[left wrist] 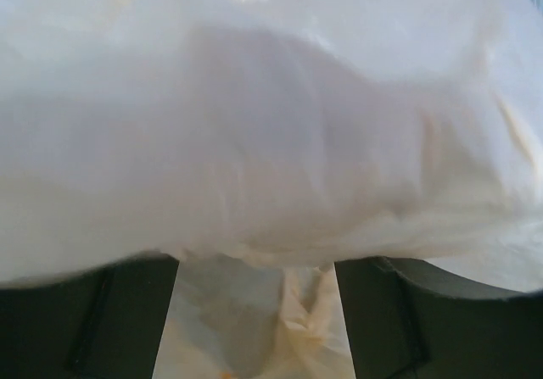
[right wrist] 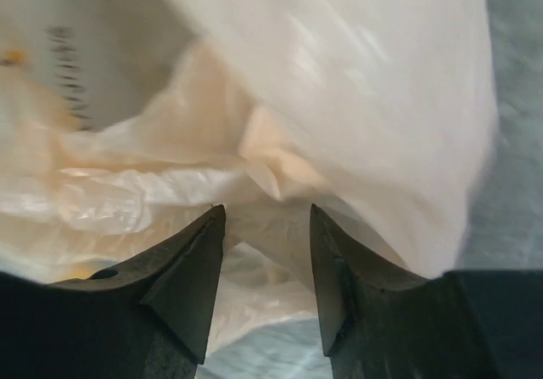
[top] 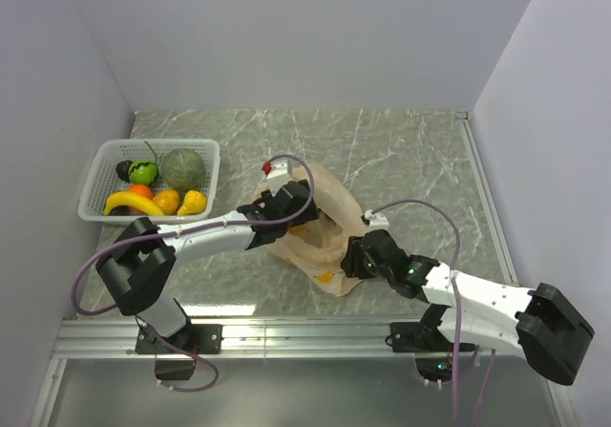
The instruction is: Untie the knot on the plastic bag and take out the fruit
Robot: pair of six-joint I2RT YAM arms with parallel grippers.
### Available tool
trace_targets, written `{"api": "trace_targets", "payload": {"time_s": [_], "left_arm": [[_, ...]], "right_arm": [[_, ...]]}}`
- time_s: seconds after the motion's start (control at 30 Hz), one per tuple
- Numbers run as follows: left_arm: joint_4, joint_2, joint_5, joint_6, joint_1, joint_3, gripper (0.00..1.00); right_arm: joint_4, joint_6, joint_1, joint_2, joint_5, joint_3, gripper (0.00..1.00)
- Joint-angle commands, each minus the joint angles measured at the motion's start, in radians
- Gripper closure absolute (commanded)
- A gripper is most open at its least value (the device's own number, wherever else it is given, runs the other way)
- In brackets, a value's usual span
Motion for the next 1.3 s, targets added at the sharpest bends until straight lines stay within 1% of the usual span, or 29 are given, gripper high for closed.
{"api": "trace_targets", "payload": {"time_s": [0.0,0.07,0.1,0.17,0.27,0.3,0.37,0.4,0.43,0.47,0.53,0.57,0.6,0.67,0.7,0.77,0.8,0.83,0.93,1.03,1.07,1.1,1.2,1.27], "left_arm": [[0.073,0.005,-0.027,-0.037,0.044,-0.021,0.25],[0.078,-0.002,-0.010,-0.051,0.085,-0.044,0.25],[0.122,-0.008,-0.002,-0.060,0.119,-0.050,0.25],[0.141,-0.025,0.030,-0.056,0.146,-0.064,0.25],[0.168,-0.047,0.057,0.005,0.165,-0.050,0.23],[0.173,-0.053,0.103,0.053,0.166,-0.045,0.22],[0.178,-0.079,0.169,0.093,0.163,-0.028,0.16],[0.169,-0.089,0.214,0.128,0.153,-0.024,0.14],[0.144,-0.117,0.223,0.146,0.142,-0.015,0.09],[0.129,-0.134,0.225,0.168,0.128,-0.012,0.07],[0.101,-0.190,0.177,0.222,0.059,-0.015,0.04],[0.089,-0.209,0.162,0.234,0.035,-0.016,0.04],[0.051,-0.243,0.119,0.243,-0.014,-0.015,0.04],[0.005,-0.269,0.072,0.239,-0.059,-0.012,0.05],[-0.012,-0.284,0.052,0.222,-0.097,-0.007,0.07],[-0.037,-0.287,0.001,0.187,-0.128,0.010,0.13],[-0.051,-0.280,-0.007,0.155,-0.149,0.016,0.16],[-0.055,-0.272,-0.028,0.139,-0.159,0.031,0.21],[-0.056,-0.222,-0.061,0.127,-0.183,0.062,0.25],[-0.080,-0.127,-0.111,0.110,-0.182,0.114,0.25],[-0.075,-0.101,-0.149,0.116,-0.182,0.125,0.25],[-0.068,-0.044,-0.160,0.122,-0.176,0.152,0.24],[-0.055,0.065,-0.139,0.115,-0.133,0.202,0.22],[-0.066,0.110,-0.119,0.108,-0.111,0.245,0.21]], "right_arm": [[0.024,0.052,-0.026,-0.006,0.040,-0.008,0.52],[-0.016,0.069,-0.033,-0.025,0.079,-0.026,0.55],[-0.027,0.074,-0.033,-0.047,0.093,-0.031,0.56],[-0.058,0.075,-0.041,-0.068,0.112,-0.042,0.57],[-0.069,0.083,-0.046,-0.098,0.130,-0.052,0.57],[-0.072,0.083,-0.047,-0.104,0.135,-0.049,0.57],[-0.087,0.071,-0.049,-0.108,0.139,-0.032,0.57],[-0.092,0.060,-0.049,-0.111,0.141,-0.025,0.57],[-0.092,0.042,-0.049,-0.118,0.138,-0.008,0.57],[-0.089,0.001,-0.047,-0.137,0.129,0.000,0.56],[-0.087,-0.035,-0.047,-0.168,0.109,0.024,0.55],[-0.088,-0.064,-0.049,-0.203,0.109,0.035,0.55],[-0.093,-0.076,-0.047,-0.219,0.110,0.043,0.55],[-0.102,-0.106,-0.047,-0.255,0.119,0.067,0.55],[-0.113,-0.115,-0.049,-0.262,0.124,0.076,0.55],[-0.119,-0.123,-0.047,-0.273,0.130,0.093,0.55],[-0.125,-0.123,-0.047,-0.273,0.132,0.098,0.55],[-0.130,-0.126,-0.049,-0.274,0.132,0.109,0.55],[-0.142,-0.135,-0.047,-0.286,0.139,0.130,0.55],[-0.156,-0.152,-0.047,-0.315,0.181,0.147,0.54],[-0.159,-0.159,-0.047,-0.323,0.199,0.150,0.54],[-0.165,-0.167,-0.049,-0.325,0.242,0.155,0.52],[-0.197,-0.172,-0.067,-0.299,0.322,0.185,0.44],[-0.205,-0.195,-0.078,-0.262,0.340,0.227,0.38]]}}
